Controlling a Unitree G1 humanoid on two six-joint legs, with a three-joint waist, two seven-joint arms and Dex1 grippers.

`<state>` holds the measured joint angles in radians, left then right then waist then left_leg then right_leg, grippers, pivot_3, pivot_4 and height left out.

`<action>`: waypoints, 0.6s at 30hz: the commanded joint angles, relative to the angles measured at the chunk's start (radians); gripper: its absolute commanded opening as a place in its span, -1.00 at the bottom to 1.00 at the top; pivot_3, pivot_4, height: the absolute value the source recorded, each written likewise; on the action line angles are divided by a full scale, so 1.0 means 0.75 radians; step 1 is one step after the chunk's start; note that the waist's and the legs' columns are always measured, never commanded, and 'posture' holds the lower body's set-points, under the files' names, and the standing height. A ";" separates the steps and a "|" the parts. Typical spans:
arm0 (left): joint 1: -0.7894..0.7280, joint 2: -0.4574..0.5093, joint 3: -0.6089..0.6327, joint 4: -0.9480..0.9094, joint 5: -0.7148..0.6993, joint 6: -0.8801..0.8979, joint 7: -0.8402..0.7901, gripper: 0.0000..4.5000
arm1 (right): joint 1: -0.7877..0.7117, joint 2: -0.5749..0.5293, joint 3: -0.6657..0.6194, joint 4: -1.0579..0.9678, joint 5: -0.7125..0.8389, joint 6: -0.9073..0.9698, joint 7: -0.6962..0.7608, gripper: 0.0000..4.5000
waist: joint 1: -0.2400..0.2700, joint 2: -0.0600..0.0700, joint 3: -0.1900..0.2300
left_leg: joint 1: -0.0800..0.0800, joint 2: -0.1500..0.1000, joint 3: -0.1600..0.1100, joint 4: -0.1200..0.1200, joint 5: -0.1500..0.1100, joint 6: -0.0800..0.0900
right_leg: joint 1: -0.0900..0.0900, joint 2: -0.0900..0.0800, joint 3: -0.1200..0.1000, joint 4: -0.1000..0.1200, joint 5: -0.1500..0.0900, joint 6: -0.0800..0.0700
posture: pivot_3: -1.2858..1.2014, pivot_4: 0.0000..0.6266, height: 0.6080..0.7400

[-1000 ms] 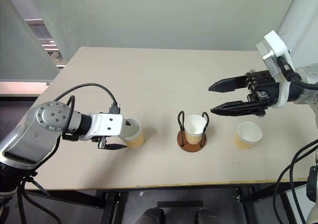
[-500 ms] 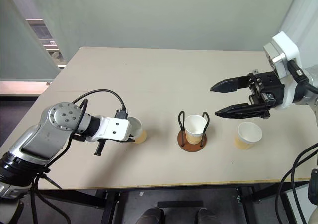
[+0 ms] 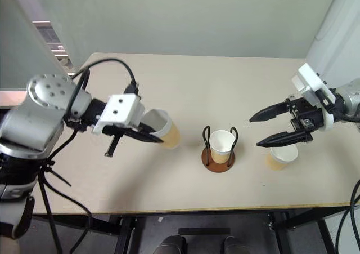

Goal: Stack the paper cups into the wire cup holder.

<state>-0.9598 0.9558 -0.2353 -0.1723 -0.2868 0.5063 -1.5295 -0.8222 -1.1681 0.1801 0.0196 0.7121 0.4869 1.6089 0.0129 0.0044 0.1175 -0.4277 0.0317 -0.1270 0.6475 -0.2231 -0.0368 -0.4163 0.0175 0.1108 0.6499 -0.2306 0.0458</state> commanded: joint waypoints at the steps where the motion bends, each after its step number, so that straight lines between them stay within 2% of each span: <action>1: -0.150 -0.077 -0.011 0.064 -0.038 0.034 -0.034 -1.00 | -0.004 -0.064 0.016 0.003 0.031 -0.082 0.007 0.48 | 0.000 0.000 0.000 | 0.000 0.000 0.000 0.000 0.000 0.000 | 0.000 0.000 0.000 -0.001 0.001 0.001 | 0.03 -0.52 1.00; 6: -0.308 -0.243 -0.090 0.233 -0.013 0.009 -0.061 -1.00 | 0.012 -0.075 -0.037 -0.030 0.052 -0.081 0.007 0.48 | 0.001 0.000 0.000 | -0.002 0.000 0.001 0.002 -0.001 0.002 | 0.002 -0.001 0.001 -0.005 0.003 0.005 | 0.03 -0.52 1.00; 13: -0.374 -0.453 -0.199 0.482 0.078 -0.144 -0.060 -1.00 | 0.128 -0.104 -0.210 -0.118 0.056 -0.004 0.007 0.48 | 0.012 0.000 0.000 | -0.005 0.000 0.001 0.006 -0.002 0.003 | 0.002 -0.001 0.001 -0.006 0.004 0.008 | 0.03 -0.52 1.00; 18: -0.452 -0.599 -0.211 0.629 0.106 -0.227 -0.066 -1.00 | 0.165 -0.145 -0.306 -0.142 0.059 0.078 0.007 0.48 | 0.024 0.000 0.000 | -0.013 -0.001 0.001 0.021 -0.007 0.010 | 0.002 -0.001 0.001 -0.007 0.005 0.015 | 0.03 -0.52 1.00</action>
<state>-1.2545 0.5217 -0.4091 0.2896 -0.2070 0.3626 -1.5616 -0.6904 -1.2441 0.0138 -0.0698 0.7344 0.5238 1.6104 0.0311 0.0043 0.1177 -0.4379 0.0301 -0.1261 0.6648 -0.2287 -0.0292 -0.4144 0.0160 0.1121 0.6444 -0.2270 0.0582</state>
